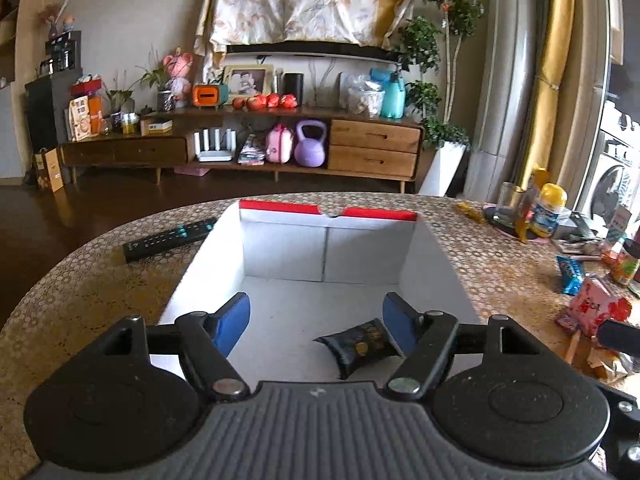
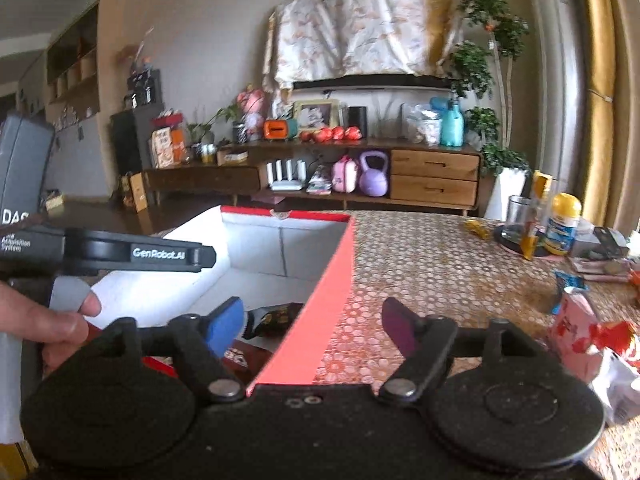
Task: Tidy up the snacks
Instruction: 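Move both open tools back toward the snacks on the table, then grasp the wrapped bread bun with left tool while right tool grasps the silver wrapper, then lift both held snacks and carry them over the white box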
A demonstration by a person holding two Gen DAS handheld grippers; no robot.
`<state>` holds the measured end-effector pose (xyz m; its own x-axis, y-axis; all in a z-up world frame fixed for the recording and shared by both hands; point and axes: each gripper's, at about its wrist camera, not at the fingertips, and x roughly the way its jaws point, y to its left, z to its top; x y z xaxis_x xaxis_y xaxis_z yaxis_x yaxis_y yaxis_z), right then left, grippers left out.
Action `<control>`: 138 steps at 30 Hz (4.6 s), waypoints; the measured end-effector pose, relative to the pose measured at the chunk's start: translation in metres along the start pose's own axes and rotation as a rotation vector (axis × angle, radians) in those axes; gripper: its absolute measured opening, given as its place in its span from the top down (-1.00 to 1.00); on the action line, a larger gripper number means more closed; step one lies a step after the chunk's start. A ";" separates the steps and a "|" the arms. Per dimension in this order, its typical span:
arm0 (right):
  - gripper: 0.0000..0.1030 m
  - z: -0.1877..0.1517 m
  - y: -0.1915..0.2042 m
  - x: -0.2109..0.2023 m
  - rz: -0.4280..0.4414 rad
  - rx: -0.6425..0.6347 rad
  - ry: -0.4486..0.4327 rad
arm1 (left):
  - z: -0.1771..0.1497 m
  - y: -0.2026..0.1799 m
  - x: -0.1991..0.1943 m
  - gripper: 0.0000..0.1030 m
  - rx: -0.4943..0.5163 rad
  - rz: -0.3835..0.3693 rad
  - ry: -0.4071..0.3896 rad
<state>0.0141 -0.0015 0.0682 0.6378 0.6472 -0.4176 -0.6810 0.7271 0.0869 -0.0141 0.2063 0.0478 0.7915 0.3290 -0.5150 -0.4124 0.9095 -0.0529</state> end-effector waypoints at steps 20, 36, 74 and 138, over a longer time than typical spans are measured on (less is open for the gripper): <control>-1.00 -0.020 -0.061 -0.044 -0.168 0.177 -0.009 | -0.006 -0.065 -0.019 -0.67 0.058 -0.169 0.017; -1.00 -0.039 -0.138 -0.086 -0.326 0.309 -0.021 | -0.019 -0.146 -0.019 -0.67 0.175 -0.292 0.005; -0.99 -0.084 -0.231 -0.085 -0.442 0.361 0.046 | -0.097 -0.305 0.062 -0.67 0.457 -0.522 0.114; -0.02 -0.100 -0.234 -0.024 -0.310 0.168 0.159 | -0.082 -0.227 0.036 -0.19 0.314 -0.486 0.093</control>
<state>0.1221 -0.2105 -0.0326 0.7317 0.3565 -0.5809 -0.3873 0.9188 0.0760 0.0710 -0.0097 -0.0292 0.8076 -0.1553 -0.5689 0.1527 0.9869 -0.0526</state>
